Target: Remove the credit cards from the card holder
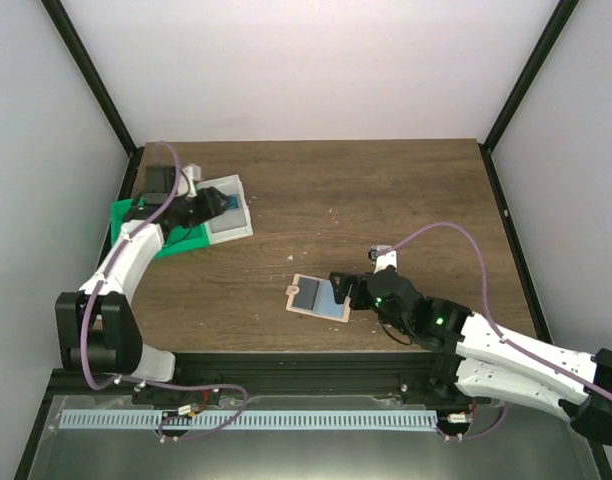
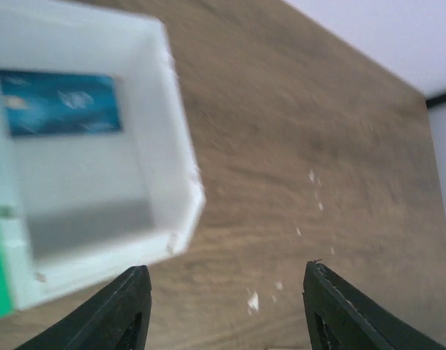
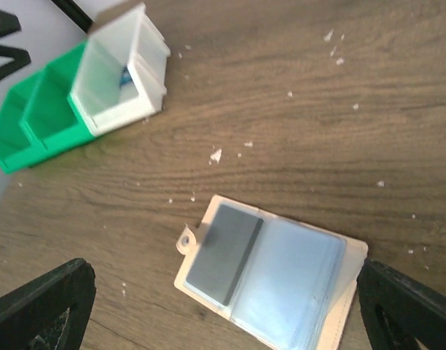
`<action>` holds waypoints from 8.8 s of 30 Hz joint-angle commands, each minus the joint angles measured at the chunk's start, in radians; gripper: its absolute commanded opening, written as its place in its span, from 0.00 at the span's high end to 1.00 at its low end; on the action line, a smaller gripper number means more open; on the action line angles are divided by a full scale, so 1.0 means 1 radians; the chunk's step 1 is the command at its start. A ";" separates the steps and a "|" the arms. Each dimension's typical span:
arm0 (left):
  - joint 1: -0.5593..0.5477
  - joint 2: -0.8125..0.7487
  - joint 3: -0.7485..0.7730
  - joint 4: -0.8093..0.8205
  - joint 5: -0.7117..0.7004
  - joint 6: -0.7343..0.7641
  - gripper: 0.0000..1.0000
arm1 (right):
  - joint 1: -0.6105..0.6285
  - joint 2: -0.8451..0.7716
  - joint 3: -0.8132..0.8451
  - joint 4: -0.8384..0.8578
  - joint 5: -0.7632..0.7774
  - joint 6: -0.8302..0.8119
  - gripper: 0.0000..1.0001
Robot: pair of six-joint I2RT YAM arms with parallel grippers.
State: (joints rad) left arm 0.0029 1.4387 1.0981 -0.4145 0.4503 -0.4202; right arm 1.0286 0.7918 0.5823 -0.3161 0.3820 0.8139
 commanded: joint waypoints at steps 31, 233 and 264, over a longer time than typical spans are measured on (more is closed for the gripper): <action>-0.417 0.057 -0.473 0.386 0.293 -0.163 0.54 | -0.071 0.626 0.070 0.448 -0.373 0.093 0.55; -0.535 0.276 -0.462 0.683 0.295 -0.308 0.42 | -0.196 0.825 -0.067 0.556 -0.442 -0.006 1.00; -0.548 0.221 -0.474 0.796 0.403 -0.443 0.42 | -0.196 0.800 -0.091 0.626 -0.469 -0.014 0.93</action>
State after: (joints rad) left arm -0.5331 1.6840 0.6331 0.3325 0.8238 -0.8410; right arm 0.8345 1.5913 0.5205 0.3145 -0.0753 0.8047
